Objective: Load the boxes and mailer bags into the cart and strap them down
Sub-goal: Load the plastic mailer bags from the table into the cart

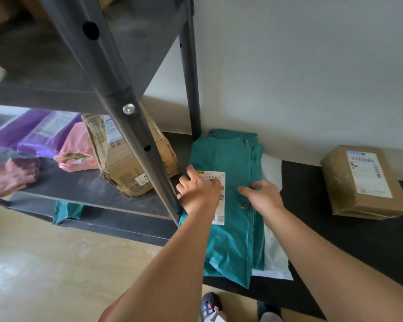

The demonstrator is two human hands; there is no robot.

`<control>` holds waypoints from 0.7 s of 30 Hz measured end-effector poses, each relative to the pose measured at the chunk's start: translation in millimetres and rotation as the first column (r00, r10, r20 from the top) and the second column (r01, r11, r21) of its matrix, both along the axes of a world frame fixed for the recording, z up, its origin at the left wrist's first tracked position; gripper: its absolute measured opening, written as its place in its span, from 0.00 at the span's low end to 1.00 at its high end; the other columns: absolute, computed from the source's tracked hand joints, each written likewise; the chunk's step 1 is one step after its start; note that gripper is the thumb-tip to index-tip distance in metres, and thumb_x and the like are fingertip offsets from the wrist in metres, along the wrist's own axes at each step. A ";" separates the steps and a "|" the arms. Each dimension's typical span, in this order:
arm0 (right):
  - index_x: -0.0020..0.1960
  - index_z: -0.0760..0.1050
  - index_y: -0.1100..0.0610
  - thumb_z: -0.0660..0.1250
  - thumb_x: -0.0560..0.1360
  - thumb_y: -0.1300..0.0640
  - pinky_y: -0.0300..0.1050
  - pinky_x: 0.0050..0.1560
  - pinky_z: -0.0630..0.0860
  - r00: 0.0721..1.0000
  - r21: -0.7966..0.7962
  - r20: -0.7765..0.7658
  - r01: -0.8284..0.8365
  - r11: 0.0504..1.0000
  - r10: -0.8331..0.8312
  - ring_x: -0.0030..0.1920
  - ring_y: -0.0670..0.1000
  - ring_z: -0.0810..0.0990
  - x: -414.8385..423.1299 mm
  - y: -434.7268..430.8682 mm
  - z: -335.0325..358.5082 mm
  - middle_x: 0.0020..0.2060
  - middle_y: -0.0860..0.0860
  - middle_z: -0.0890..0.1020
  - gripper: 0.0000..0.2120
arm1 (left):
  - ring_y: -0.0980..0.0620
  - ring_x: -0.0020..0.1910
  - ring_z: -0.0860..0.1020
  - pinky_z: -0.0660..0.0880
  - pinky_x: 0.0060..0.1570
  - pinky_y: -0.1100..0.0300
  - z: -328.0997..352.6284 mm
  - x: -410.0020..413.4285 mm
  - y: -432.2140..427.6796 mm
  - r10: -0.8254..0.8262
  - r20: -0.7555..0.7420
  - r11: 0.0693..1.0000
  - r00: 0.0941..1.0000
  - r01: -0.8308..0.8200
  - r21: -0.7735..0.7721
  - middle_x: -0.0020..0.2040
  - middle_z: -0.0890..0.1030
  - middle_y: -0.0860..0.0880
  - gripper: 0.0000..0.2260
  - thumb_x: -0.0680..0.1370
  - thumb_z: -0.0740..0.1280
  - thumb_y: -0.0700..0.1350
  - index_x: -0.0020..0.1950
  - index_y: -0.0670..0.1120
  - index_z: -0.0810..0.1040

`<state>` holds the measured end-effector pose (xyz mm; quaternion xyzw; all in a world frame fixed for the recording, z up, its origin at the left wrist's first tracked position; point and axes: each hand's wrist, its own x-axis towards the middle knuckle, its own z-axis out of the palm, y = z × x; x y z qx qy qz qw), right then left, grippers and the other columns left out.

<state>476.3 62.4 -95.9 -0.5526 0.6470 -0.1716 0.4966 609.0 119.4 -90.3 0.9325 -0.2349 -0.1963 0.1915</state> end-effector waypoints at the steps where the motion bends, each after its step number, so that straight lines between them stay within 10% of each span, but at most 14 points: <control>1: 0.40 0.72 0.51 0.76 0.72 0.54 0.30 0.21 0.68 1.000 0.012 0.020 0.015 1.000 -0.016 0.21 0.35 0.76 -1.3 1.6 -1.1 0.32 0.40 0.75 0.12 | 0.43 0.65 0.65 0.65 0.62 0.48 -0.6 0.4 0.9 -0.006 0.028 1.000 1.000 0.006 -0.006 0.68 0.67 0.43 0.34 0.74 0.63 0.60 0.75 0.49 0.55; 7: 0.64 0.74 0.59 0.77 0.70 0.54 0.45 0.43 0.81 0.986 0.059 0.132 0.097 0.993 -0.104 0.37 0.48 0.83 -10.2 7.9 4.9 0.42 0.46 0.79 0.25 | 0.45 0.64 0.66 0.69 0.55 0.50 4.5 -2.7 -0.7 0.008 0.046 0.989 0.999 -0.001 -0.150 0.67 0.69 0.45 0.38 0.71 0.65 0.64 0.75 0.52 0.55; 15: 0.50 0.73 0.54 0.77 0.68 0.45 0.42 0.37 0.76 0.973 0.070 0.172 0.144 0.987 -0.154 0.41 0.48 0.82 -32.8 12.6 11.7 0.45 0.48 0.81 0.19 | 0.47 0.61 0.73 0.71 0.51 0.52 15.5 -24.4 -7.9 -0.036 0.104 0.949 0.994 0.067 -0.309 0.61 0.74 0.49 0.34 0.71 0.62 0.69 0.69 0.49 0.63; 21: 0.58 0.75 0.56 0.79 0.67 0.47 0.45 0.42 0.80 0.916 0.165 0.314 0.208 0.964 -0.251 0.48 0.51 0.83 -74.2 19.6 25.5 0.50 0.51 0.83 0.26 | 0.49 0.56 0.75 0.69 0.42 0.55 25.8 -64.3 -26.0 -0.079 0.054 0.932 0.995 0.093 -0.351 0.58 0.75 0.51 0.31 0.73 0.62 0.67 0.67 0.48 0.66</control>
